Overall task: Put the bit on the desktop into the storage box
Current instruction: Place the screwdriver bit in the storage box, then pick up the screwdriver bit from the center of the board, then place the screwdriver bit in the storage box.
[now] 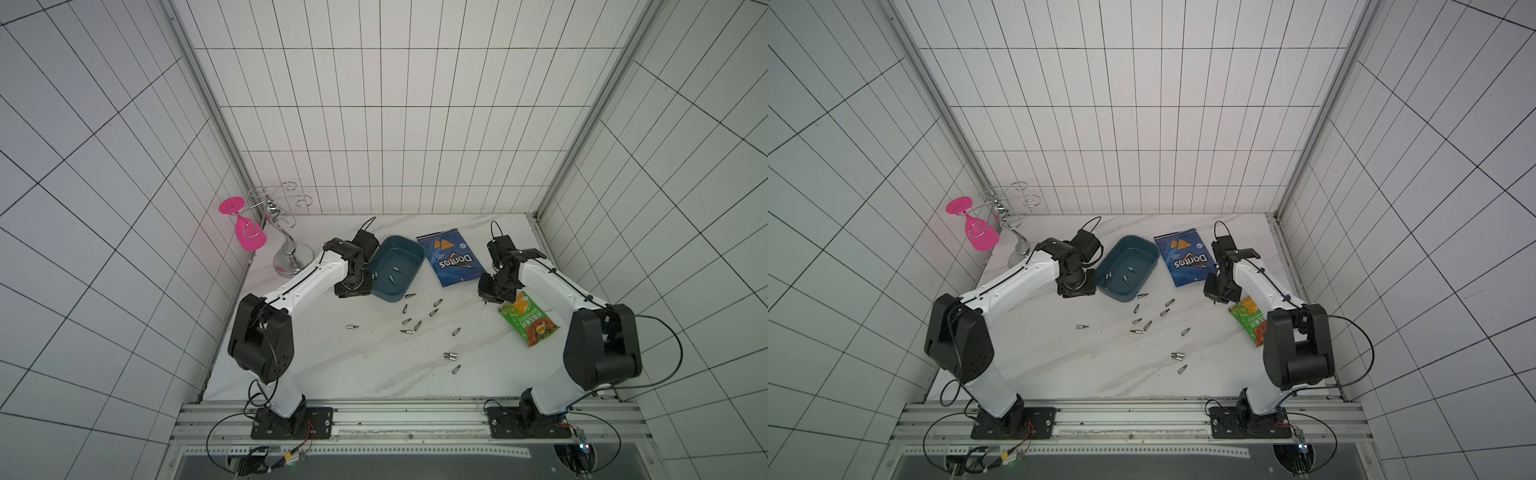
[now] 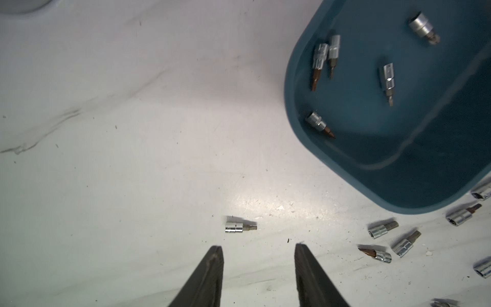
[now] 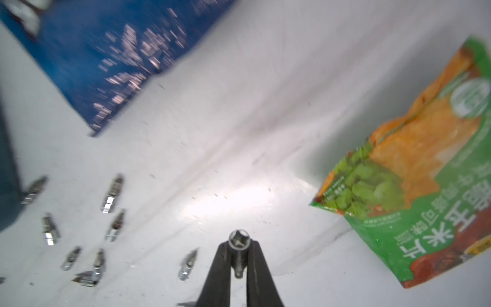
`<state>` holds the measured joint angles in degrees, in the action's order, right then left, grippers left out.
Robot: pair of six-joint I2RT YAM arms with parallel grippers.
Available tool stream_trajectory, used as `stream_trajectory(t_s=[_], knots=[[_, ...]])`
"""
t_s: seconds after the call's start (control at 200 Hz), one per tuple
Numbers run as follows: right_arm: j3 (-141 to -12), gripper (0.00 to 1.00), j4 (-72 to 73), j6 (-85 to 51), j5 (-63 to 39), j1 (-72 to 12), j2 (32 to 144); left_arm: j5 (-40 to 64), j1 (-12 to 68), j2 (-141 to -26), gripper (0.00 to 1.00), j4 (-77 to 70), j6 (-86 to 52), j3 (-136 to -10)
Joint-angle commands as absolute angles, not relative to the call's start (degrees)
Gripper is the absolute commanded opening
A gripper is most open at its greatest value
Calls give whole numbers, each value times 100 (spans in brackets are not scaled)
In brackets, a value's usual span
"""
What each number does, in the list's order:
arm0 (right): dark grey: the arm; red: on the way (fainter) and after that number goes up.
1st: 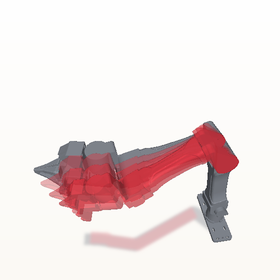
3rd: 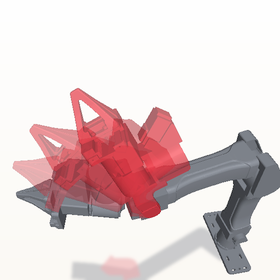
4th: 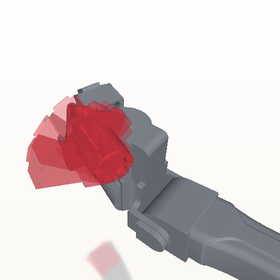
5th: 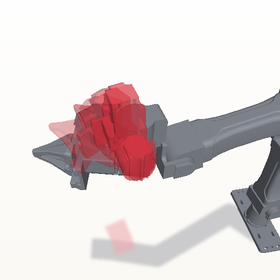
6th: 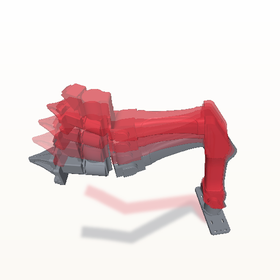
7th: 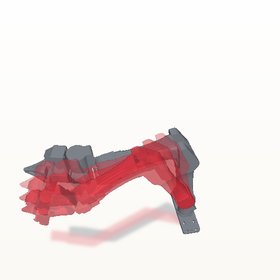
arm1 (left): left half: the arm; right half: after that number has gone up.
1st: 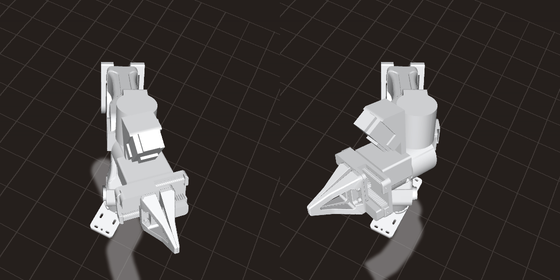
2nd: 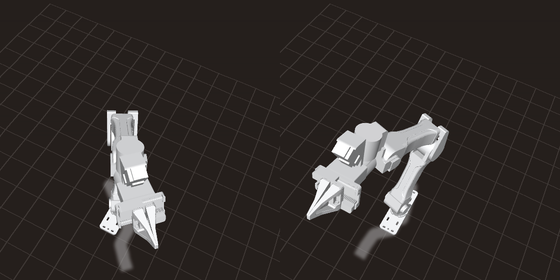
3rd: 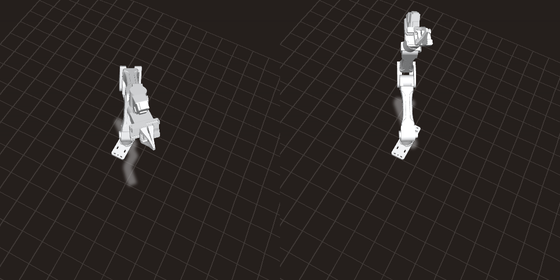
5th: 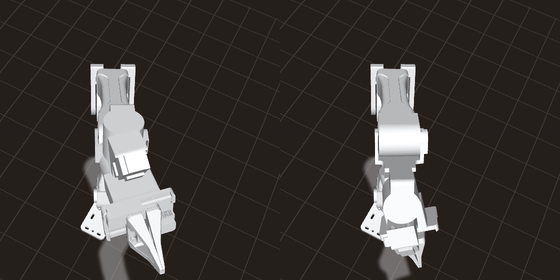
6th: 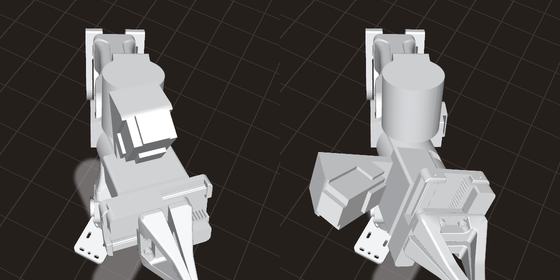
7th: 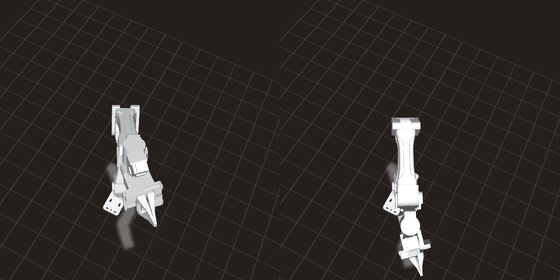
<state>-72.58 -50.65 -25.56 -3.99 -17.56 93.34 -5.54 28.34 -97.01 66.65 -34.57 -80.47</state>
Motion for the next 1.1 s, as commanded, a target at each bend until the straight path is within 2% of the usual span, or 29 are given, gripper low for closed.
stream_trajectory(t_s=[0.0, 0.32, 0.615, 1.095], knots=[[-8198, 0, -5640, -2184, -177, -2098, 9796, -609, 2821, -9417, 50, 6513, -3730, -7771], [-11601, 0, -6423, -1459, -158, -3107, 11811, -419, 2557, -9251, 58, 6188, -4071, -6925], [-14070, 0, -6987, -784, -412, -3488, 13589, -125, 2346, -9410, 64, 5916, -4293, -6606], [-14322, 0, -6510, -331, -146, -3818, 14314, 254, 2342, -9625, 71, 5347, -4952, -6122]])
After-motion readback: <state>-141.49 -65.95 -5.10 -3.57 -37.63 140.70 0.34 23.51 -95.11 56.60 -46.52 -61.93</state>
